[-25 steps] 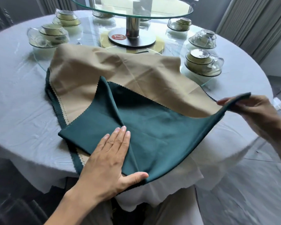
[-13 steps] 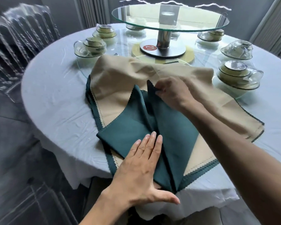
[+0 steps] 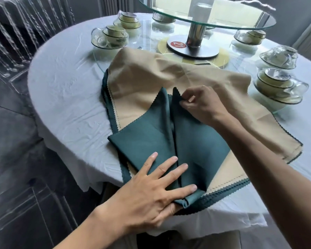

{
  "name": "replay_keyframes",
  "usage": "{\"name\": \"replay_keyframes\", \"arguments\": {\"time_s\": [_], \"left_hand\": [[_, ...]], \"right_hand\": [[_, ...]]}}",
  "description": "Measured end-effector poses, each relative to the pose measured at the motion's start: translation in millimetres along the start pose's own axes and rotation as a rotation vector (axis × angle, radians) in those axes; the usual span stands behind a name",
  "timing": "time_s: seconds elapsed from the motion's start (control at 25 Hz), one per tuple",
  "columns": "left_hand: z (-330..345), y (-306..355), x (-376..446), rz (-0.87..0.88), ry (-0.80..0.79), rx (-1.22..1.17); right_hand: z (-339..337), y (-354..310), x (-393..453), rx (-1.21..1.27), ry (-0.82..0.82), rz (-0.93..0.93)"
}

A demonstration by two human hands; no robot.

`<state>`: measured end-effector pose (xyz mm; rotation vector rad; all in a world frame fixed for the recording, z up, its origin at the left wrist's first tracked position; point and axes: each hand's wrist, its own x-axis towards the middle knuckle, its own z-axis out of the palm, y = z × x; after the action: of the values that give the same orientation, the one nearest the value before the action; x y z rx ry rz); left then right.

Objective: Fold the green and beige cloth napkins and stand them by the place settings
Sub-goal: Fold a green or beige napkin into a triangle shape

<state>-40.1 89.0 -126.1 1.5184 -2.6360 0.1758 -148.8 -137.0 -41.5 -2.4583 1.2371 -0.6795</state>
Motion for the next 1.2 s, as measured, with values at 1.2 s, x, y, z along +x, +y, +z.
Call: {"name": "replay_keyframes", "arguments": {"time_s": [1.2], "left_hand": [[16.3, 4.1, -8.4, 0.076, 0.091, -0.092]], "right_hand": [[3.1, 77.8, -145.6, -0.440, -0.362, -0.032]]}}
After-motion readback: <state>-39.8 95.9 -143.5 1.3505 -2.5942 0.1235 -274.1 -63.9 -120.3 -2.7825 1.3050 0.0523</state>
